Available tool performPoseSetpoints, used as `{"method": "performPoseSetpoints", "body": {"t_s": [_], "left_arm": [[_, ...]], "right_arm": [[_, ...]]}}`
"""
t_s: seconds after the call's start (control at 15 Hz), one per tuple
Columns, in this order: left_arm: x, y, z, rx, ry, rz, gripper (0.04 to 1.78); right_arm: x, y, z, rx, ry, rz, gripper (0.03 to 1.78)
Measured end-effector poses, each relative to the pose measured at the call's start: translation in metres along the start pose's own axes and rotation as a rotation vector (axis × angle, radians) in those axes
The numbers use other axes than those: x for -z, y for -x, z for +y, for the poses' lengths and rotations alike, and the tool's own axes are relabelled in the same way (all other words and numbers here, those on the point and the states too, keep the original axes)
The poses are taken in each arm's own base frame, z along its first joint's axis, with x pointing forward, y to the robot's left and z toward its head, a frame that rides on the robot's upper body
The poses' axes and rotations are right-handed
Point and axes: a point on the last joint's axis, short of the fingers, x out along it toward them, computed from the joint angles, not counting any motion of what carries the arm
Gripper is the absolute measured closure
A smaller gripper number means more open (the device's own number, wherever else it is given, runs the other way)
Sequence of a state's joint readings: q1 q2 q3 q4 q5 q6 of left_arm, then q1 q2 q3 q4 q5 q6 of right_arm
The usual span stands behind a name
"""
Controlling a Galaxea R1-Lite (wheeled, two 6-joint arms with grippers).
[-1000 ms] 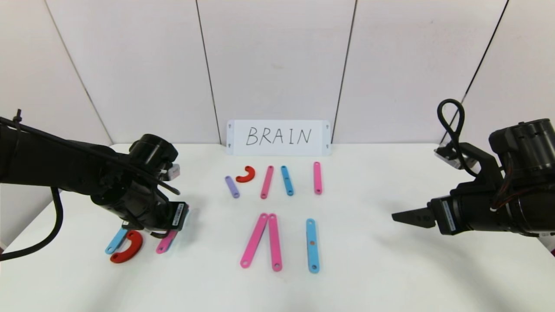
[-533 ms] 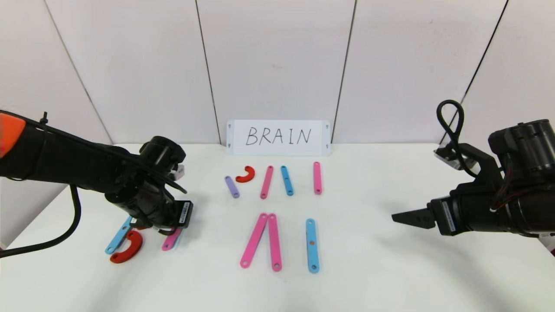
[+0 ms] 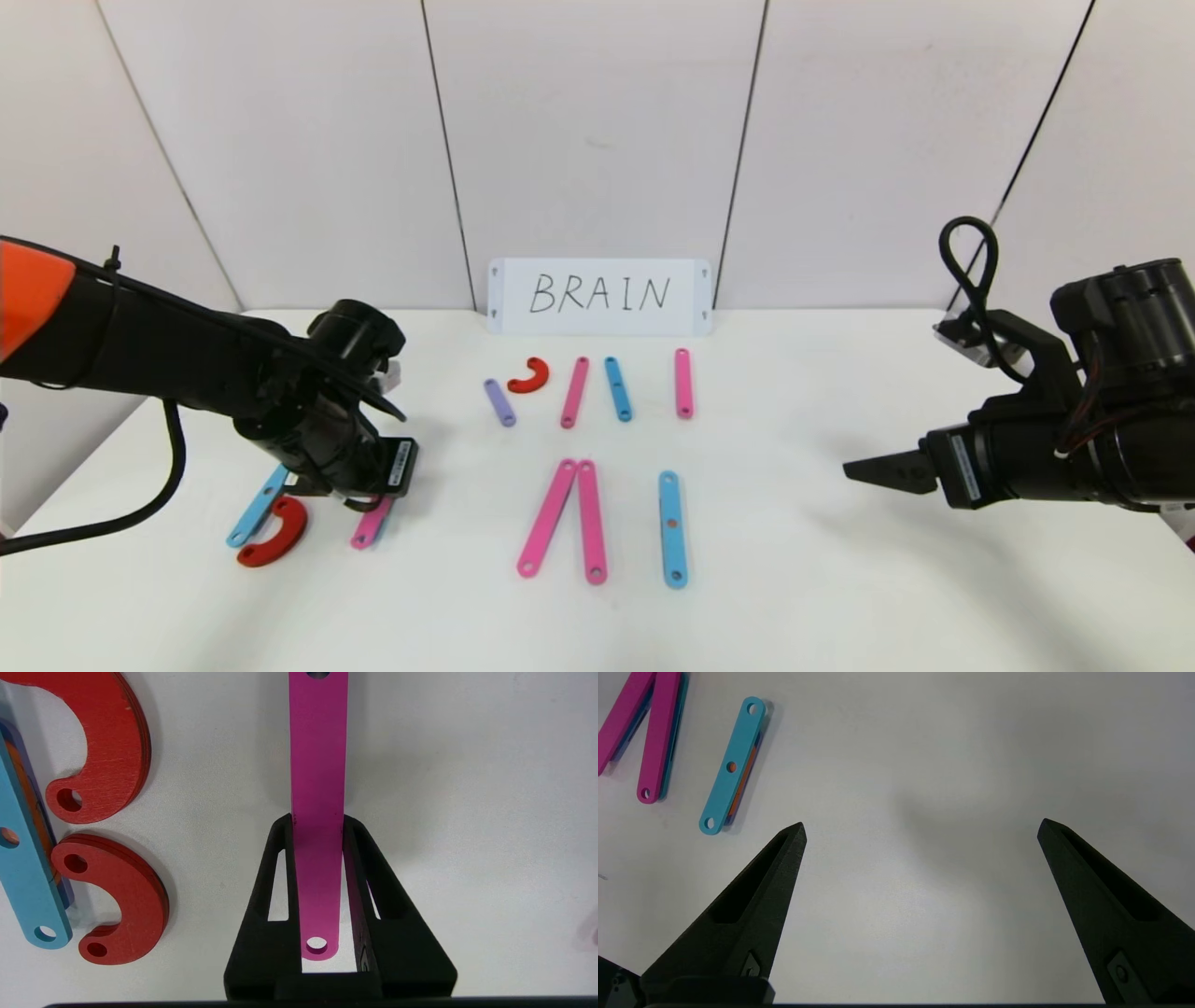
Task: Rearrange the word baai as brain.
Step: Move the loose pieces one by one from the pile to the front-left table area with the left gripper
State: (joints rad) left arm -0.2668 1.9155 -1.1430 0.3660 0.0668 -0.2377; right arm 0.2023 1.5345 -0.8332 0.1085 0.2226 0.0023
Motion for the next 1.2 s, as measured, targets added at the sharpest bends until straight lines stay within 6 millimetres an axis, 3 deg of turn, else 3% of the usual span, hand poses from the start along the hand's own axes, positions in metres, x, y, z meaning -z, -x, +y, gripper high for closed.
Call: {"method": "performPoseSetpoints", "body": {"t_s": [0.2, 0.47, 0.67, 0.8, 1.2], "left_arm": [[0.002, -0.001, -0.002, 0.001, -0.004, 0.009, 1.21], [0.002, -0.001, -0.004, 0.004, 0.01, 0.009, 0.54], [0.001, 0.0, -0.005, 0.008, 0.01, 0.004, 0.19], [0.001, 0.003, -0.006, 0.017, 0.009, -0.006, 0.08], [-0.016, 0.025, -0.013, 0.043, 0.009, -0.104, 0.07]], "right_arm": [[0.0, 0.0, 0.0, 0.0, -0.001, 0.0, 0.07], [0.0, 0.0, 0.001, -0.001, 0.001, 0.002, 0.07], [0.0, 0.0, 0.001, -0.002, 0.002, 0.002, 0.07], [0.001, -0.001, 0.001, -0.003, 0.003, 0.003, 0.07], [0.001, -0.001, 0.002, -0.003, 0.005, 0.003, 0.07]]}}
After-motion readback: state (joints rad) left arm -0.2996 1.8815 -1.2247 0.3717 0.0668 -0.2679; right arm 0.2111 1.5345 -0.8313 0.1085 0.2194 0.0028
